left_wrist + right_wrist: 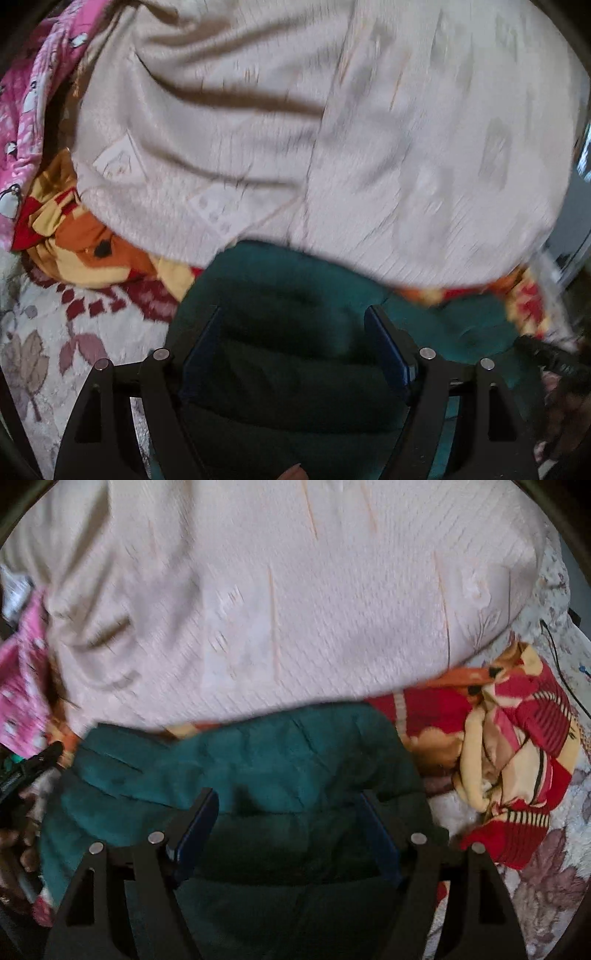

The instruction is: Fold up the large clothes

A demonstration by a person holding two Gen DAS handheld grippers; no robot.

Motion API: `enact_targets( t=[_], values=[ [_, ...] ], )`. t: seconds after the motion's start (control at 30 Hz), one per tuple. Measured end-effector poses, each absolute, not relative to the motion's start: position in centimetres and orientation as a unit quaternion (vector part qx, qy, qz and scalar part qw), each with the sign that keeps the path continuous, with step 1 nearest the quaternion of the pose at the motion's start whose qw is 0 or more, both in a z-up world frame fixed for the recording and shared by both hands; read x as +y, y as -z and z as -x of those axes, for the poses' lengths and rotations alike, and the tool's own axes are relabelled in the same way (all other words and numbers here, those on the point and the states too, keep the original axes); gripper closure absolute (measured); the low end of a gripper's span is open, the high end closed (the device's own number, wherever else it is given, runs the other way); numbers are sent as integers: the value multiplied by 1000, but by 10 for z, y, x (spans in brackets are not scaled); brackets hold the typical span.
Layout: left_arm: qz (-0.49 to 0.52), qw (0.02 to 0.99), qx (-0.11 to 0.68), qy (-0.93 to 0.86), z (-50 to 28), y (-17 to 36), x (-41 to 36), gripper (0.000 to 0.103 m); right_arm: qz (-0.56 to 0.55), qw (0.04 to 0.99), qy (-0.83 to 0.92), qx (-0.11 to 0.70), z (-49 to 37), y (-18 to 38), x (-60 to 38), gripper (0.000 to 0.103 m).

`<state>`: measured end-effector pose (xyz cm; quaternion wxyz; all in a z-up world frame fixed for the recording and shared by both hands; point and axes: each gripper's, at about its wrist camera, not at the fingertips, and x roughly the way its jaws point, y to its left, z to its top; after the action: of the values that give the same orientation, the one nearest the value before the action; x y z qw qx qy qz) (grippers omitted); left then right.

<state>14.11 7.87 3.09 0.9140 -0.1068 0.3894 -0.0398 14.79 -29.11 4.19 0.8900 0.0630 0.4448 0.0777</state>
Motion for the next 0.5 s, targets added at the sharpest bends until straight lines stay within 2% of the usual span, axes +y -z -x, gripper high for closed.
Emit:
enact_targets(
  t=[0.17,0.5],
  values=[
    [73,903,423,16,-153,3,70,38,-21,884,-74,462,-162,-10,-282,11],
    [64,900,432,9,-156,20,70,36,-37,889,-68,451,-164,5,-287,8]
  ],
)
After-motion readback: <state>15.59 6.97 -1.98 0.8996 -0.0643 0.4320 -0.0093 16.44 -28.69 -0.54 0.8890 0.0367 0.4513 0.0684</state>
